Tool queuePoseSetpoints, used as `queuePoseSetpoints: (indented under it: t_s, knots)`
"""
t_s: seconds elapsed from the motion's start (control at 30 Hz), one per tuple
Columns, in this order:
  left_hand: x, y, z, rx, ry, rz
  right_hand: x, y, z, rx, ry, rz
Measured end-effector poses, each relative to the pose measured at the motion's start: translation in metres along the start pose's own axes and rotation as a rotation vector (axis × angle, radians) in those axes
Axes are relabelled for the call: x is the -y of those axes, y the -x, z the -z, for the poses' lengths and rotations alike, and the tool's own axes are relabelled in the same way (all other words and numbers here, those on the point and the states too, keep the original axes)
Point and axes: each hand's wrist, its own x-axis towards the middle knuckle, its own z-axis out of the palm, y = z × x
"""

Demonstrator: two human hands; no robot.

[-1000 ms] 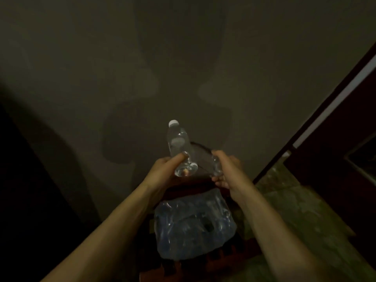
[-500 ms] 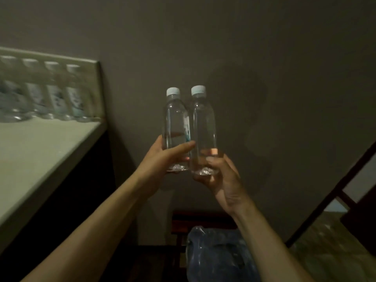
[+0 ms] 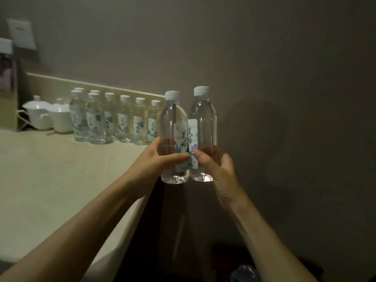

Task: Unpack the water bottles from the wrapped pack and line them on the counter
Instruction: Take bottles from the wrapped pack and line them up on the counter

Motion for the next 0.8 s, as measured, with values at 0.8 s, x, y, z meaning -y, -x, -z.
queuePoseSetpoints:
  t_s: [0.8]
  knots:
    - [0.023, -0.066, 0.224, 0.045, -0.301, 0.079, -0.094, -0.089, -0.175, 0.097, 0.23, -0.163]
